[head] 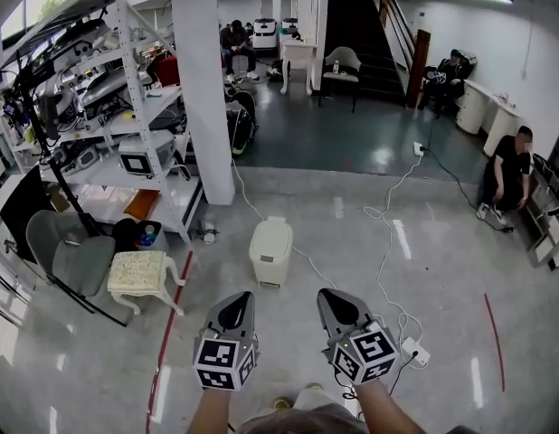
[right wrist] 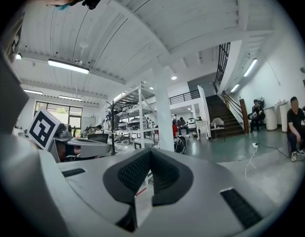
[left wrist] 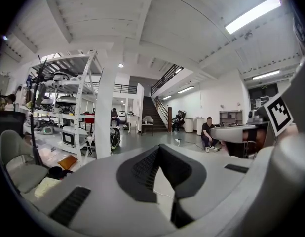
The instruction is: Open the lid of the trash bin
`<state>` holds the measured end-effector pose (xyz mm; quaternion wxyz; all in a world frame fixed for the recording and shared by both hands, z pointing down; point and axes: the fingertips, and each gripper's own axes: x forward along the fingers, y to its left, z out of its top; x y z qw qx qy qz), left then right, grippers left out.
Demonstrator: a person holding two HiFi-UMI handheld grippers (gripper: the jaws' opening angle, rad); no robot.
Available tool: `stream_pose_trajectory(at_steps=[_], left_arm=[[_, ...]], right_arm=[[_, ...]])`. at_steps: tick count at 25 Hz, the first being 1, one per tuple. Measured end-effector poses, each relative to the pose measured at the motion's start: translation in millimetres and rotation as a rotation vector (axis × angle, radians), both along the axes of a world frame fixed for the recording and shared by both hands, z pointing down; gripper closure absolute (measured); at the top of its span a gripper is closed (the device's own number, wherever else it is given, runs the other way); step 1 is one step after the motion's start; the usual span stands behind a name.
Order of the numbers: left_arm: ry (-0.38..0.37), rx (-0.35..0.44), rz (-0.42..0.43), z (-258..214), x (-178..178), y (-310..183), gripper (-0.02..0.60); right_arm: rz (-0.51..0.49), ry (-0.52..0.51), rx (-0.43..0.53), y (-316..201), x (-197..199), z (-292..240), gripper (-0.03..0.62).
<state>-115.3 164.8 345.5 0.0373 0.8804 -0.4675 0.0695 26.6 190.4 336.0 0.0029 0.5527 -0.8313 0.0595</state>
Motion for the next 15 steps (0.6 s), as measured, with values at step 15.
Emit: stream_pose_trajectory(at_steps=[15], left_arm=[[-0.024,-0.021,-0.026,13,-10,-68,0.583]], right_arm=[[-0.004,-0.017,-0.014,-74,-1,13,0.56]])
